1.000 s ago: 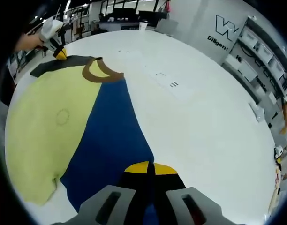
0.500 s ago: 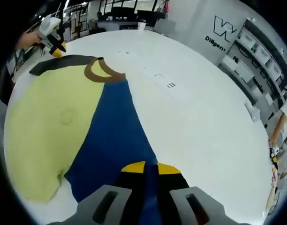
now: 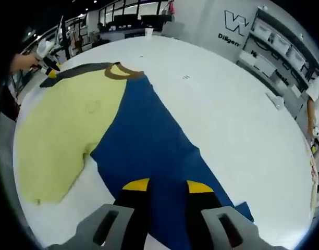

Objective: Fold the garment on the visible template until the final outline fits inside the template.

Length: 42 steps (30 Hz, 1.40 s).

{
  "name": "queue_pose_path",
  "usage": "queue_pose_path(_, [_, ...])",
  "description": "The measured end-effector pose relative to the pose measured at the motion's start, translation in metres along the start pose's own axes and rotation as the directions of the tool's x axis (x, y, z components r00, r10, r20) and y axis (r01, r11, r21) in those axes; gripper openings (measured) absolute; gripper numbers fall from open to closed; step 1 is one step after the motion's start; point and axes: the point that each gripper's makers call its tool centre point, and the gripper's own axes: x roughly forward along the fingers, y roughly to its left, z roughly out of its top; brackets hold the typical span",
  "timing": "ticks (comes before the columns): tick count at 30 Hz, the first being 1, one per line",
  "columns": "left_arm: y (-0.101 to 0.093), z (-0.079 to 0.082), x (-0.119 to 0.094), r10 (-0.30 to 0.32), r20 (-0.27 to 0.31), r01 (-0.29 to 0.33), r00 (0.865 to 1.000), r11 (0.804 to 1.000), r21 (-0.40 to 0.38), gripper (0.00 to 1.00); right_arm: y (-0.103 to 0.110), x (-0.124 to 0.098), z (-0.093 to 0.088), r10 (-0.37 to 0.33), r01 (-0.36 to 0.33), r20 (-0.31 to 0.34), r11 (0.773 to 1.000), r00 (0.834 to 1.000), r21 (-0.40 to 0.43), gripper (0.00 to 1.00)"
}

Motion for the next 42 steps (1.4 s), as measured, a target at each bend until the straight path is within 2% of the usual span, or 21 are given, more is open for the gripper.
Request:
queue_pose_path(1, [0.003,-0.006,-0.002,0.008,-0.025,-0.008,1.000,1.000,-0.021,0.38,-0.001,-0.001,-0.004,0.002,-0.002,-0.003,1.000,1.000,0.014,0.19])
queue_pose_path(3, [0.005,-0.007,-0.004,0.011,-0.029,-0.012,1.000,0.999,-0.034,0.37,-0.002,-0.003,-0.012,-0.001,0.001,-0.021,1.000,1.000,0.022,0.18])
queue_pose_path(5, [0.006,-0.010,-0.004,0.007,-0.035,-0.008,0.999,0.999,-0.035,0.33,-0.004,-0.005,-0.016,0.010,-0.008,-0.019,0.997,1.000,0.076,0.17])
queue_pose_path(8, [0.013,-0.015,-0.005,0.012,-0.038,-0.015,0.999,0.997,-0.078,0.33,-0.008,-0.006,-0.018,0.010,-0.009,-0.022,0.997,1.000,0.079,0.13])
queue_pose_path(9, [0.015,-0.017,-0.006,0.014,-0.038,-0.017,0.999,0.996,-0.084,0.34,-0.010,-0.007,-0.023,0.009,-0.007,-0.027,0.998,1.000,0.068,0.12])
queue_pose_path(12, [0.027,-0.024,-0.007,0.017,-0.039,-0.022,0.999,0.990,-0.138,0.39,-0.014,-0.011,-0.029,0.016,-0.013,-0.020,0.990,1.000,0.143,0.16])
queue_pose_path(16, [0.042,-0.028,-0.006,0.027,-0.042,-0.034,0.999,0.981,-0.193,0.47,-0.019,-0.012,-0.034,0.027,-0.024,-0.019,0.990,0.999,0.140,0.18])
queue_pose_path(23, [0.045,-0.027,-0.006,0.038,-0.047,-0.045,0.998,0.986,-0.160,0.47,-0.019,-0.013,-0.034,0.035,-0.029,-0.040,0.989,0.999,0.143,0.18])
queue_pose_path(26, [0.048,-0.025,-0.006,0.052,-0.046,-0.058,0.998,0.986,-0.158,0.49,-0.023,-0.014,-0.036,0.026,-0.019,-0.048,0.988,0.998,0.152,0.21])
queue_pose_path(29, [0.051,-0.024,-0.005,0.058,-0.049,-0.065,0.997,0.983,-0.169,0.50,-0.025,-0.014,-0.039,0.026,-0.016,-0.055,0.986,0.998,0.165,0.21])
queue_pose_path(31, [0.050,-0.023,-0.006,0.066,-0.053,-0.073,0.996,0.985,-0.156,0.49,-0.022,-0.019,-0.040,0.021,-0.009,-0.084,0.990,0.996,0.140,0.19])
queue_pose_path(32, [0.049,-0.022,-0.006,0.072,-0.054,-0.079,0.996,0.988,-0.133,0.48,-0.021,-0.021,-0.034,0.019,-0.013,-0.048,0.992,0.999,0.127,0.18])
queue_pose_path(34, [0.050,-0.019,-0.011,0.105,-0.055,-0.109,0.993,0.992,-0.062,0.42,-0.017,-0.026,-0.029,0.026,-0.022,-0.025,0.990,0.999,0.139,0.20])
queue_pose_path(35, [0.048,-0.014,-0.014,0.108,-0.035,-0.110,0.994,0.992,-0.059,0.40,-0.013,-0.029,-0.026,0.029,-0.027,-0.009,0.992,1.000,0.126,0.20])
queue_pose_path(38, [0.044,0.002,-0.022,0.116,0.023,-0.114,0.993,0.991,-0.072,0.44,0.005,-0.040,-0.016,0.062,-0.066,0.047,0.995,0.997,0.073,0.20])
queue_pose_path(39, [0.042,0.005,-0.026,0.114,0.035,-0.112,0.993,0.991,-0.069,0.43,0.015,-0.045,-0.013,0.087,-0.092,0.078,0.994,0.993,0.053,0.20])
queue_pose_path(42, [0.027,0.018,-0.040,0.100,0.087,-0.096,0.991,0.994,-0.046,0.42,0.045,-0.058,-0.014,0.154,-0.155,0.111,0.988,0.982,-0.004,0.17])
